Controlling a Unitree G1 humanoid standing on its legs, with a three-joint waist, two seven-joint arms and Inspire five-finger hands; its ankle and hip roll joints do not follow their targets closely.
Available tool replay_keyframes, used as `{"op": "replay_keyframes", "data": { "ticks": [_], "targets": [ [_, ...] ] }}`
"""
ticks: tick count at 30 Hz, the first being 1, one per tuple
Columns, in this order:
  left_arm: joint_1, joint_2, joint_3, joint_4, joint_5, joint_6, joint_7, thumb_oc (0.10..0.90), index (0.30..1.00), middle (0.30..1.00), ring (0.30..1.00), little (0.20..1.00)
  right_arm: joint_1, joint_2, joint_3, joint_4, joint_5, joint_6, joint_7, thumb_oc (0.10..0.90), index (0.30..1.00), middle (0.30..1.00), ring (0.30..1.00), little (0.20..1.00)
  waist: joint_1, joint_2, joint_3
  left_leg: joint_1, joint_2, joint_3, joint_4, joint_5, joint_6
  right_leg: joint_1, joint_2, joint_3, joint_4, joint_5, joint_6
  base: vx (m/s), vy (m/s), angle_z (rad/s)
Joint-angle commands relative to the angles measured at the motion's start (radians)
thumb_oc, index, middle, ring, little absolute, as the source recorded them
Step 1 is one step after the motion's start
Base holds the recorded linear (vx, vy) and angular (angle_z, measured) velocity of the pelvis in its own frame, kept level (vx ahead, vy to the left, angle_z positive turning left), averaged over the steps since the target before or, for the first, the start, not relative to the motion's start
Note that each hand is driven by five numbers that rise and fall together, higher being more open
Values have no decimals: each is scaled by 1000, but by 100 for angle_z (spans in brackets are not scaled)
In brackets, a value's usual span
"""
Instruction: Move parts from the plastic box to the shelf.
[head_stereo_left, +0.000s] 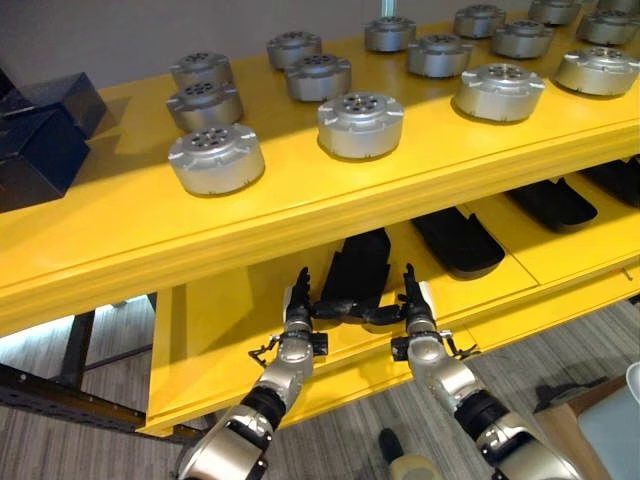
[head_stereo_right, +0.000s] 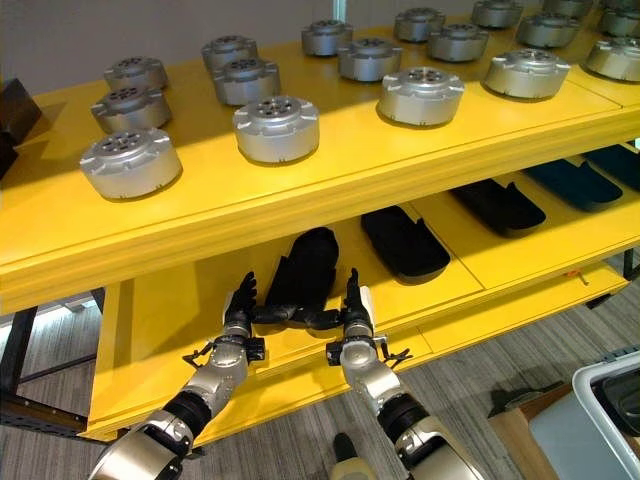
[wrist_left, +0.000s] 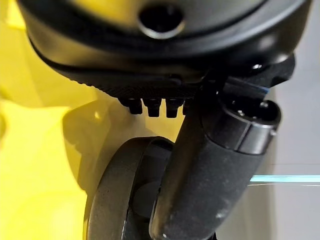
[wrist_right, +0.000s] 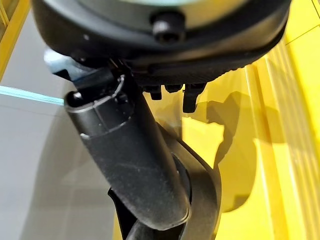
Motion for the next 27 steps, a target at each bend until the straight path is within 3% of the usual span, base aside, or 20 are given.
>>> {"op": "replay_keyframes", "data": {
  "ticks": [1,6,14,18,21,27],
  "targets": [
    [-115,-12,-5,-5,-15,-124,-36,900,1000,1000,1000,1000,-101,6,7,-28,-49,-51,32,900,1000,1000,1000,1000,8,-18,14,-18,46,13,99,-102,-8,33,-52,-41,114,-157,19,0,0,0],
    [-73,-32,-20,-49,-26,-143,-115,900,1000,1000,1000,1000,-114,6,1,-24,-35,-51,78,900,1000,1000,1000,1000,29,-24,19,-26,47,-3,107,-103,-6,33,-54,-50,115,-156,17,0,0,0],
    [-10,-54,-95,-96,-103,-106,-294,900,1000,1000,1000,1000,-123,12,-12,-15,52,-83,111,900,1000,1000,1000,1000,64,-38,24,-39,43,-29,114,-108,-2,36,-59,-65,111,-152,19,-12,-24,6],
    [22,-60,-116,-90,-79,-106,-302,900,1000,1000,1000,1000,-112,24,-22,-29,118,-100,147,900,1000,1000,1000,1000,72,-45,22,-38,43,-36,112,-108,0,39,-59,-69,111,-152,21,1,-39,12],
    [58,-78,-121,-83,-177,-94,-324,900,1000,1000,1000,1000,-99,40,-19,-35,141,-107,166,900,1000,1000,1000,1000,79,-51,20,-36,43,-39,109,-109,1,44,-59,-73,108,-153,22,-3,-49,5],
    [93,-87,-150,-96,-176,-101,-307,900,1000,1000,1000,1000,-100,55,-15,-44,161,-114,167,900,1000,1000,1000,1000,92,-56,24,-43,44,-47,113,-107,0,44,-62,-84,108,-150,21,-16,-35,5]
  ]
}}
